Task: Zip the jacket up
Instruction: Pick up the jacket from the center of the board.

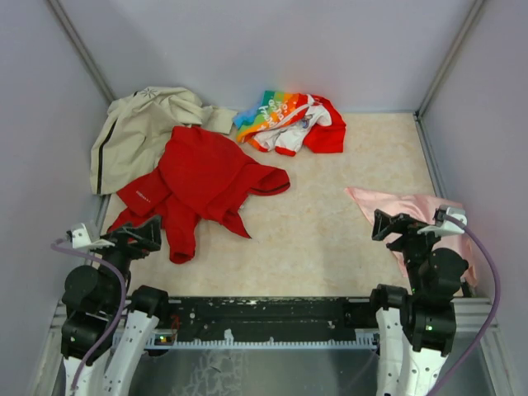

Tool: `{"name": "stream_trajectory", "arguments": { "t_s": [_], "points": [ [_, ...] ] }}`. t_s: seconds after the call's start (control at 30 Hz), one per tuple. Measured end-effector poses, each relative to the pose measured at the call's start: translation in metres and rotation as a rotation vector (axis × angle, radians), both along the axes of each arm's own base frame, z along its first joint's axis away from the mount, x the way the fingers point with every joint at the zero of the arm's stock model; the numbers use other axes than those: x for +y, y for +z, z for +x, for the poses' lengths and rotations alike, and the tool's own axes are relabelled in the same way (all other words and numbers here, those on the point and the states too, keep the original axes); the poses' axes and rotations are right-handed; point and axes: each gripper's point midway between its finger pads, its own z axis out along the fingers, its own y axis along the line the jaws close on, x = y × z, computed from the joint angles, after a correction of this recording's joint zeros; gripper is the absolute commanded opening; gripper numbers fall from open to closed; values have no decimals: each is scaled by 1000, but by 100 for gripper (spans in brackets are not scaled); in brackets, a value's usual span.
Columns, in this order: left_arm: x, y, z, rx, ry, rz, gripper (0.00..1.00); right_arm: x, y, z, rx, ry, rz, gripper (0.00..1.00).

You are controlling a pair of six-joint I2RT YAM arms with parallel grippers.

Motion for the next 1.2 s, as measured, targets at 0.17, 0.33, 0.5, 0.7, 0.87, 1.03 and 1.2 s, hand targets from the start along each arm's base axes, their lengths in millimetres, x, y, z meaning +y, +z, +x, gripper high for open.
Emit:
{"name": "stream_trajectory", "arguments": {
  "t_s": [0.17, 0.33, 0.5, 0.7, 0.87, 1.03, 1.2],
  "points": [
    [0, 0, 0, -2, 0, -1, 100, 0, 0, 0, 0, 2, 0, 82],
    [0, -3, 3, 2, 4, 2, 100, 1, 0, 0, -2, 6, 0, 82],
    [-1, -6, 7, 11, 4, 8, 100, 2, 2, -2, -15, 9, -3, 82],
    [-8, -20, 25, 113, -2, 37, 100, 2, 4, -2, -21, 12, -4, 82],
    [-26, -44, 47, 270, -60, 50, 100, 3, 2, -2, -27, 18, -5, 82],
    [-50, -60, 57, 289, -149, -43, 100, 5, 2, -2, -29, 29, -5, 83],
    [-59, -88, 71, 345, -142, -119, 100, 7, 3, -4, -36, 34, -6, 83]
  ]
}}
